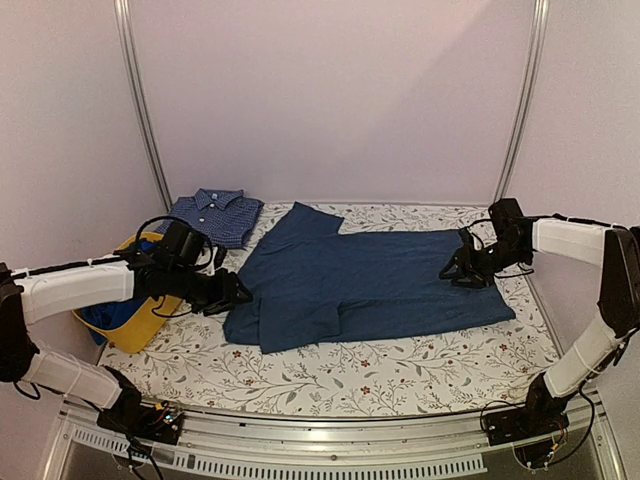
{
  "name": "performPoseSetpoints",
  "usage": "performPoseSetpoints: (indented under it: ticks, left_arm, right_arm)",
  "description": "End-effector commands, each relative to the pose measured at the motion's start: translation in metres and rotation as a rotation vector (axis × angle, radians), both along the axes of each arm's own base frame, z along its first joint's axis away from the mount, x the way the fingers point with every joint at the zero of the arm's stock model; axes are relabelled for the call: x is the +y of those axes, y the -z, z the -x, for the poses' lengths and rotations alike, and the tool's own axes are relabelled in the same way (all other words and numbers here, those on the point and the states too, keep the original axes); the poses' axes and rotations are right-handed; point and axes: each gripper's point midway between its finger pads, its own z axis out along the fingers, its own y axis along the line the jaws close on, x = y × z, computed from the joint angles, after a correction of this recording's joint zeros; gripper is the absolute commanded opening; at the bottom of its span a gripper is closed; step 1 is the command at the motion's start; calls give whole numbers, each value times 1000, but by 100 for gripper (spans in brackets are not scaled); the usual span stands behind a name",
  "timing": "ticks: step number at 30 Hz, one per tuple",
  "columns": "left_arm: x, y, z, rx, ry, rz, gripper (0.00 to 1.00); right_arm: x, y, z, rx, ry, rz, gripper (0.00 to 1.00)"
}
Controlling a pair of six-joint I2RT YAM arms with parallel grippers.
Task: Fold and stack the mixed laundry pile
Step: Fold the flattened T-shirt at the center of the board.
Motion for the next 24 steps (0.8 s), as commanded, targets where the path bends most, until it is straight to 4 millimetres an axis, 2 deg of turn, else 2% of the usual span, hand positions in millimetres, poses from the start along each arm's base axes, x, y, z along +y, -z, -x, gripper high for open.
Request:
performPoseSetpoints:
  ticks: [1, 5, 8, 12, 18, 24]
  left_arm:
    - [-26, -2, 27, 26, 76, 76, 51]
    - [-41, 16, 56, 86, 92, 105, 49]
    - [-42, 28, 65, 119, 67, 108, 49]
    - [-36, 48, 72, 152, 31, 108, 48]
    - [-43, 62, 71, 164, 44, 105, 45]
    - [-48, 75, 69, 179, 58, 87, 42]
  right_arm:
    - [75, -54, 5, -120, -168, -175, 43]
    - [131, -52, 27, -101, -294, -227, 43]
    - [169, -48, 45, -88, -387, -256, 44]
    - [211, -36, 64, -70, -492, -261, 44]
    - [252, -7, 70, -28, -569, -241, 44]
    - [270, 20, 76, 22, -604, -225, 44]
